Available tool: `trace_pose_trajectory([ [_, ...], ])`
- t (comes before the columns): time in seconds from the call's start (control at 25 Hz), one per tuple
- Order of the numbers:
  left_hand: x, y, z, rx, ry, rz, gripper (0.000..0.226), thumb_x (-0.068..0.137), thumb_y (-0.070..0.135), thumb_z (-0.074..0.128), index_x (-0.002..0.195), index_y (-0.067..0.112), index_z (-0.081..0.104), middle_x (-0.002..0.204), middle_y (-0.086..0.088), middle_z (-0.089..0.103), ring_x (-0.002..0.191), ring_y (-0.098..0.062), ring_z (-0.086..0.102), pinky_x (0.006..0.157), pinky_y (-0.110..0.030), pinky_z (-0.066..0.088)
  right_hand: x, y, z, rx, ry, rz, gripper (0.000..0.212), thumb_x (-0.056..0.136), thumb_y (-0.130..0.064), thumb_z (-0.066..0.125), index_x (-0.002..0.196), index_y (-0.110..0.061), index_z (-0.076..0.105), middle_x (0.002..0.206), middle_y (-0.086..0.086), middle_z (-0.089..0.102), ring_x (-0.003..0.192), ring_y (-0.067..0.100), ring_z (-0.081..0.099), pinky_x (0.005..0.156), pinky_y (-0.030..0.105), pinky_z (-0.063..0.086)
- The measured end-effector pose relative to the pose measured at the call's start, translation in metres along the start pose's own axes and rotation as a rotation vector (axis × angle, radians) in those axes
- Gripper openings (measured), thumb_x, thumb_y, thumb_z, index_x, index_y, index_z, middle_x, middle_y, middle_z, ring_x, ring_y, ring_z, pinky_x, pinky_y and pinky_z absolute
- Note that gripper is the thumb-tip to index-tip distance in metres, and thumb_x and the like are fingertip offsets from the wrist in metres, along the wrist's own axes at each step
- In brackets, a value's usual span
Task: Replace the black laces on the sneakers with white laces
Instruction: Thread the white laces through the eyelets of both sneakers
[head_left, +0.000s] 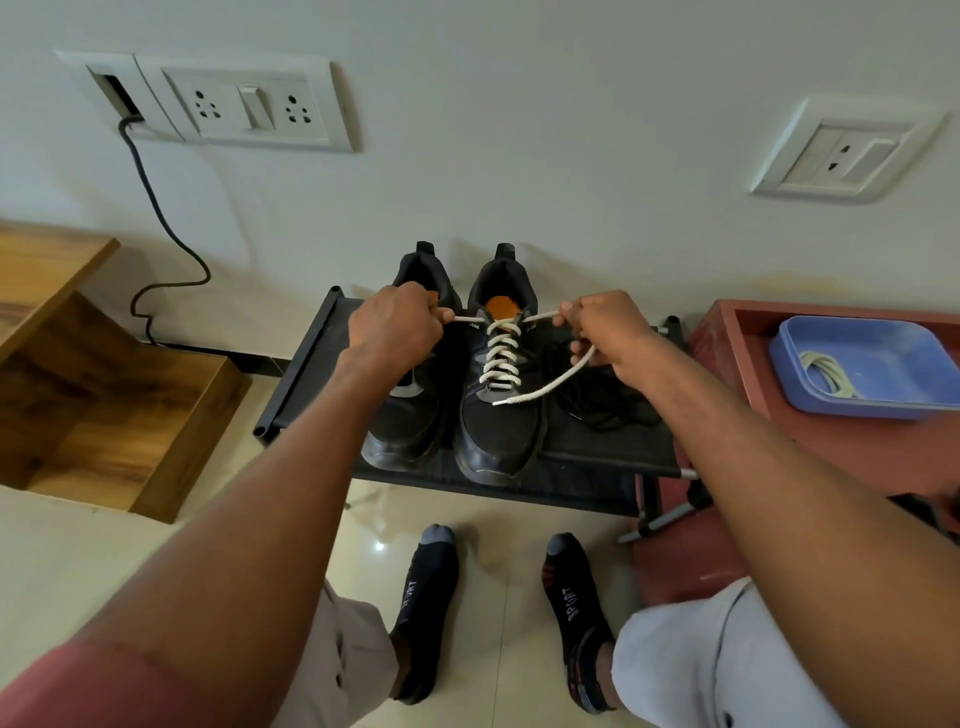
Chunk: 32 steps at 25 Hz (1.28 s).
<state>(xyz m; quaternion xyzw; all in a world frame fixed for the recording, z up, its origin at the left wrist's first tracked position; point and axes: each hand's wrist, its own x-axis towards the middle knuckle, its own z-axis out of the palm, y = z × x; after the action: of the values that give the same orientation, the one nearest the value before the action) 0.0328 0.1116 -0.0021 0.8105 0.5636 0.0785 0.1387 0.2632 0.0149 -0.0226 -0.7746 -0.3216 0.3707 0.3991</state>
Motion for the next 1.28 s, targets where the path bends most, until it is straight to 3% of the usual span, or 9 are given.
trace_pose_trajectory([
  [0.12, -0.003, 0.005, 0.0, -0.003, 0.031, -0.032, 0.028, 0.104, 0.042, 0.058, 0.112, 0.021, 0.075, 0.083, 0.0, 0.058, 0.082, -0.028, 0.058, 0.072, -0.038, 0.046, -0.001, 0.004, 0.003, -0.032, 0.045, 0.023, 0.03, 0.106, -0.027, 0.059, 0.083, -0.017, 0.076, 0.064, -0.002, 0.049, 0.054, 0.014, 0.043, 0.049, 0.026, 0.042],
  [0.36, -0.014, 0.005, -0.004, -0.001, 0.046, -0.091, 0.028, 0.104, 0.04, 0.057, 0.094, 0.019, 0.071, 0.079, -0.002, 0.059, 0.079, -0.029, 0.06, 0.066, -0.037, 0.045, -0.001, 0.005, 0.005, -0.32, 0.139, -0.076, 0.025, 0.102, -0.029, 0.064, 0.084, -0.019, 0.077, 0.087, -0.004, 0.072, 0.08, 0.018, 0.065, 0.07, 0.029, 0.045],
  [0.48, -0.011, 0.005, -0.017, -0.307, -0.052, -0.089, 0.034, 0.1, 0.039, 0.064, 0.082, 0.011, 0.074, 0.07, -0.003, 0.066, 0.065, -0.023, 0.062, 0.06, -0.033, 0.048, -0.013, -0.01, -0.01, -0.06, -0.194, 0.231, 0.024, 0.103, -0.032, 0.066, 0.097, -0.01, 0.071, 0.065, -0.003, 0.047, 0.047, 0.009, 0.036, 0.04, 0.023, 0.03],
  [0.64, -0.025, 0.038, -0.046, -0.779, -0.156, 0.05, 0.034, 0.104, 0.033, 0.061, 0.087, 0.007, 0.075, 0.057, -0.001, 0.058, 0.049, -0.017, 0.056, 0.05, -0.028, 0.052, -0.036, -0.047, -0.007, 0.462, -0.579, 0.33, 0.036, 0.108, -0.038, 0.051, 0.091, -0.01, 0.066, 0.061, -0.004, 0.041, 0.037, 0.001, 0.023, 0.035, 0.014, 0.014],
  [0.8, -0.035, 0.052, -0.052, -0.514, -0.116, 0.443, 0.022, 0.099, 0.028, 0.069, 0.08, 0.02, 0.076, 0.063, 0.003, 0.069, 0.057, -0.01, 0.064, 0.062, -0.027, 0.053, -0.045, -0.072, 0.008, 0.429, -0.508, 0.274, 0.038, 0.103, -0.046, 0.06, 0.077, -0.018, 0.061, 0.061, -0.004, 0.057, 0.042, 0.002, 0.033, 0.038, 0.014, 0.019],
  [0.96, -0.018, 0.037, -0.048, -0.576, 0.141, 0.362, 0.017, 0.099, 0.023, 0.067, 0.086, 0.021, 0.077, 0.061, 0.011, 0.064, 0.055, -0.007, 0.055, 0.061, -0.031, 0.047, -0.051, -0.082, 0.003, 0.463, -0.359, 0.268, 0.028, 0.103, -0.035, 0.062, 0.082, -0.019, 0.067, 0.075, -0.002, 0.066, 0.062, 0.011, 0.059, 0.061, 0.026, 0.041],
  [1.08, -0.006, 0.034, -0.026, -0.511, -0.106, 0.379, 0.02, 0.098, 0.017, 0.067, 0.117, 0.023, 0.069, 0.1, 0.01, 0.071, 0.09, -0.007, 0.063, 0.081, -0.029, 0.051, -0.06, -0.091, -0.006, 0.352, -0.263, 0.183, 0.032, 0.107, -0.039, 0.054, 0.085, -0.021, 0.068, 0.079, -0.003, 0.072, 0.078, 0.017, 0.071, 0.08, 0.037, 0.046],
  [1.16, -0.005, 0.042, -0.004, -0.377, -0.319, 0.439, 0.009, 0.1, 0.021, 0.067, 0.104, 0.028, 0.064, 0.096, 0.011, 0.067, 0.089, -0.005, 0.06, 0.08, -0.028, 0.047, -0.068, -0.105, -0.014, 0.415, -0.29, 0.178, 0.032, 0.109, -0.037, 0.051, 0.087, -0.02, 0.068, 0.075, -0.003, 0.07, 0.078, 0.017, 0.072, 0.084, 0.039, 0.048],
  [1.28, 0.004, 0.047, 0.012, -0.371, -0.28, 0.391, 0.017, 0.107, 0.023, 0.055, 0.096, 0.02, 0.068, 0.093, 0.001, 0.071, 0.087, -0.014, 0.062, 0.079, -0.032, 0.045, -0.078, -0.135, -0.027, 0.372, -0.282, 0.188, 0.029, 0.108, -0.034, 0.051, 0.088, -0.021, 0.068, 0.072, -0.006, 0.066, 0.074, 0.016, 0.071, 0.077, 0.037, 0.05],
])
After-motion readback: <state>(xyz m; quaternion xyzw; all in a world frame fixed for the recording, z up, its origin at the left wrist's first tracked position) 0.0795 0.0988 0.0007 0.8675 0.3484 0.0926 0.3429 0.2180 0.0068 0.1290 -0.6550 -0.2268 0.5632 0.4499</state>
